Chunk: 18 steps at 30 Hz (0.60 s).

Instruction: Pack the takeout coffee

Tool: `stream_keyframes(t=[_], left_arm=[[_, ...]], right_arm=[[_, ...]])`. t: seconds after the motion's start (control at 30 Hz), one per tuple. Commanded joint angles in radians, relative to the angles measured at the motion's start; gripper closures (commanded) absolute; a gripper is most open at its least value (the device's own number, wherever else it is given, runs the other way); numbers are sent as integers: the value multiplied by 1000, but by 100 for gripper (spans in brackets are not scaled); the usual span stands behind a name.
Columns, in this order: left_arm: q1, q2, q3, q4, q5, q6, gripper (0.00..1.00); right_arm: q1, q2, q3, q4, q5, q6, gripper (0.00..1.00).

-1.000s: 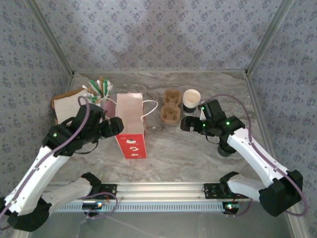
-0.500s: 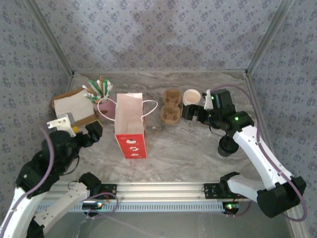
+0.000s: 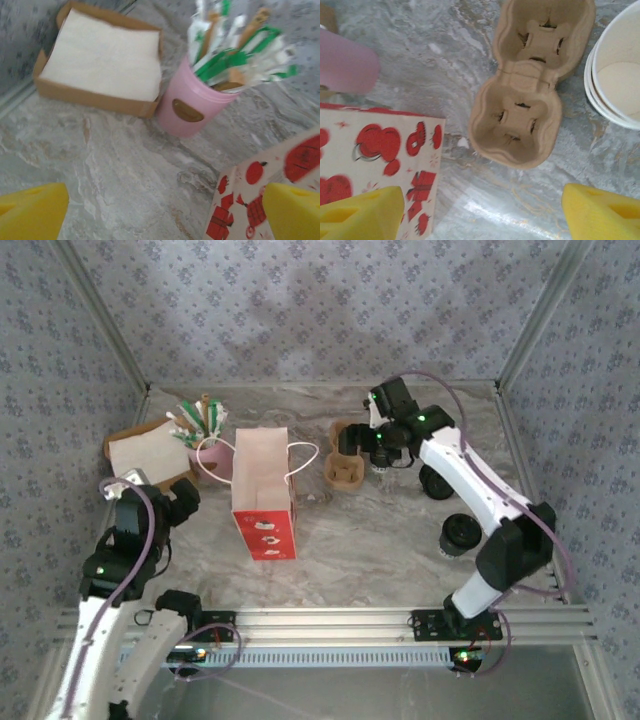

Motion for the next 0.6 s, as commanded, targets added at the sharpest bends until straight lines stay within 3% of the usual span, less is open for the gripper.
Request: stream_keyframes(t=[0.0,0.07,0.13,0.57], left_arm=[[251,42,-68,117,445,13,2],[403,81,-116,201,675,1,6],[478,104,-149,278,800,-6,7],[499,78,-268,382,831,-1,1]], right_arm=[[14,87,105,-106,95,-30,17],[21,141,155,-131,122,-31,18],[25,191,214,-163,132,-30,20],[32,483,493,-302,209,-22,31]])
